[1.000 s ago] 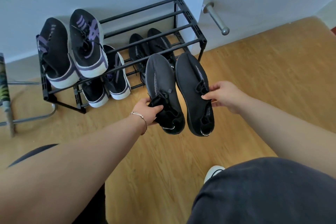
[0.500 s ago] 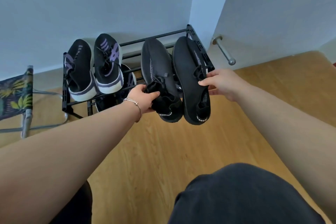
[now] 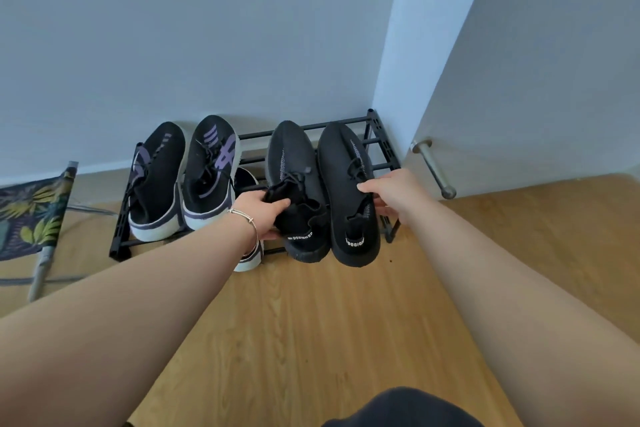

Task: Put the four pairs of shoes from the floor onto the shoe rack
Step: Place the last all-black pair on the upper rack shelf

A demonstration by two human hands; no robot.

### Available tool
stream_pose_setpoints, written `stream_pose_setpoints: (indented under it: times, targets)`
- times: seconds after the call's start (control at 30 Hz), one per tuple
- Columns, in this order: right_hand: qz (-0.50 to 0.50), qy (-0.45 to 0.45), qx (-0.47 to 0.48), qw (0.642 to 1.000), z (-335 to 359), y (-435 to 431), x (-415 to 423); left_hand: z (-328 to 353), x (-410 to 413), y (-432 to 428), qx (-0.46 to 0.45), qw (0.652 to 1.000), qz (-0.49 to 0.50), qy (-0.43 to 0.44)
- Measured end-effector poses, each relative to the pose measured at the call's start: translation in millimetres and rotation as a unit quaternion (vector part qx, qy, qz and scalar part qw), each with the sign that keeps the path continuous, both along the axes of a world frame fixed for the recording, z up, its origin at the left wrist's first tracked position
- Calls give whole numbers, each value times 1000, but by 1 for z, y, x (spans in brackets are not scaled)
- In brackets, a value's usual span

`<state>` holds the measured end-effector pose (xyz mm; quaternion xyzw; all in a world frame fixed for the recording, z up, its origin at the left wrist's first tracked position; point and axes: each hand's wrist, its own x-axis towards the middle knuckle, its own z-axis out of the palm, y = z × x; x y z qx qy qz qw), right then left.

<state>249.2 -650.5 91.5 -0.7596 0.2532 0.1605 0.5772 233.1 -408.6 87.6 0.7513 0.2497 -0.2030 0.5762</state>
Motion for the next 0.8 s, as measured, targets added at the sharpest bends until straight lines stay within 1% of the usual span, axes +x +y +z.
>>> stream_pose_setpoints:
  times: [0.13,0.27,0.33,0.37,0.4,0.47,0.53,0.6,0.7,0.8]
  targets:
    - [-6,-1,-44,999,-15,5,7,-9,5,2,10,1000,7,-8]
    - [-29,-23,-69,997,-16,13,11,-21,7,5,50,998,20,-30]
    - [-32,-30,-62,997,-23,11,12,-54,14,16,64,996,22,-55]
    - [-20,-30,-48,998,-21,10,8,-53,8,16,81,994,25,-68]
    - [-4,-30,-25,999,-21,8,3,-39,-2,11,95,992,22,-79]
    - [28,-37,10,999,-24,-3,-7,-18,-26,4,133,985,-14,-111]
    - [99,-77,3,992,-21,-13,-28,-13,-46,-2,180,970,-70,-149]
    - [171,-105,-56,978,-22,-22,-49,-20,-61,-1,231,953,-117,-156]
    - [252,-115,-150,949,-20,-24,-69,-36,-69,-1,288,930,-172,-153]
    - [303,-152,-191,921,-16,-14,-72,-41,-71,-10,318,912,-191,-177]
